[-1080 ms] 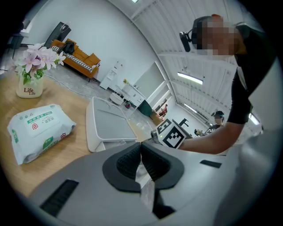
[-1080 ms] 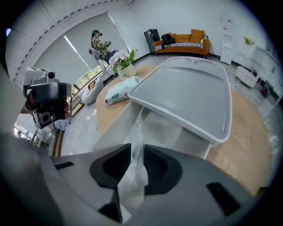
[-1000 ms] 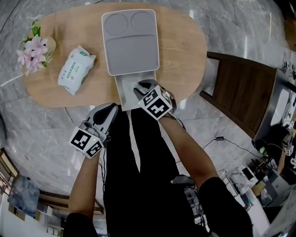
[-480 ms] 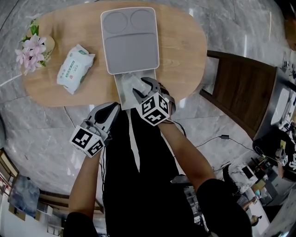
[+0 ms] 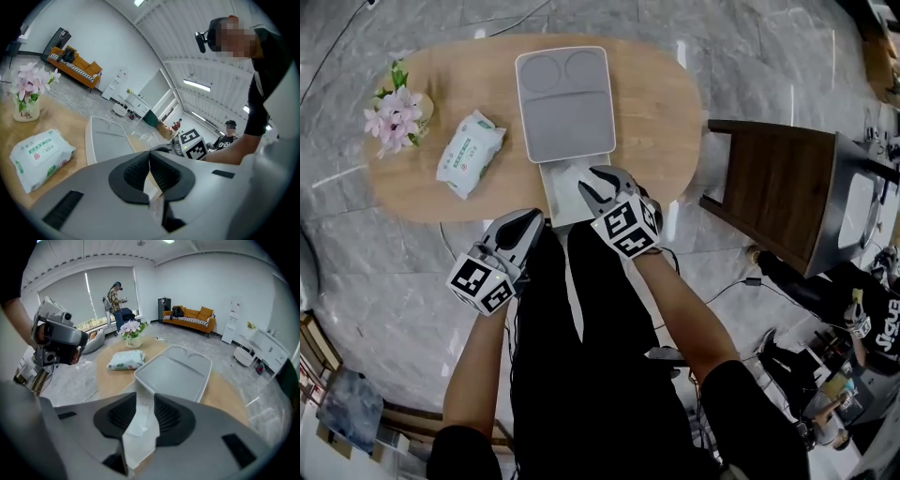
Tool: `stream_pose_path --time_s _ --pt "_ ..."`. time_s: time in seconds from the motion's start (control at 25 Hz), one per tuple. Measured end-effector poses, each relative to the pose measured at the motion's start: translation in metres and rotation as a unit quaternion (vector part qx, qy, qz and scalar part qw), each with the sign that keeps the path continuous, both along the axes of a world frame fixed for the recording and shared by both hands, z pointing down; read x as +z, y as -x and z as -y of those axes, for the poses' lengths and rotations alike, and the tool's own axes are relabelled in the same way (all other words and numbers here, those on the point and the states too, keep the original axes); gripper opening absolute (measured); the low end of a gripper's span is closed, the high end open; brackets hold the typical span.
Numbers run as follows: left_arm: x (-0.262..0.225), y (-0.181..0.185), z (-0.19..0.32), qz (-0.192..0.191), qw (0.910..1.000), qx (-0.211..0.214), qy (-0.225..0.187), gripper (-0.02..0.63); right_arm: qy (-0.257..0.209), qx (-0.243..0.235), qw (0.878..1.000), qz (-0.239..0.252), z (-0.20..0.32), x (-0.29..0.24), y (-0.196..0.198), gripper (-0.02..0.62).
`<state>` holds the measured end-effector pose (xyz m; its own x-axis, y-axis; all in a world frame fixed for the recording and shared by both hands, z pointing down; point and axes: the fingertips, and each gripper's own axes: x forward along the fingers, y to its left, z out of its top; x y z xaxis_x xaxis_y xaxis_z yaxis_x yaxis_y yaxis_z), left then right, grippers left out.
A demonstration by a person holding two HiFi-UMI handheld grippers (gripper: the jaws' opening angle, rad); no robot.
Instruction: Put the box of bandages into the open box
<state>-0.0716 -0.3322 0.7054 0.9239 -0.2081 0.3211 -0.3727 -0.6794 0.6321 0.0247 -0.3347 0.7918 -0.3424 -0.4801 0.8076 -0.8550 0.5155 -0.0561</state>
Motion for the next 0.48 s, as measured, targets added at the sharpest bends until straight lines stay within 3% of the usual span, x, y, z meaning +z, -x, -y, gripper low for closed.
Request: stream_pose_path --time_s 0.32,0.48 --pt "-0.13 -0.001 0.017 -0.037 0.9978 0.01 -0.054 0.018 -0.086 0.028 0.994 0.066 0.019 -0.163 0.007 0.037" --pt "-0.211 -0.001 0.005 -0.063 0.9945 0.02 -0.082 0.017 -0.126 0.023 0.987 0.093 0.008 -0.254 0.023 0.023"
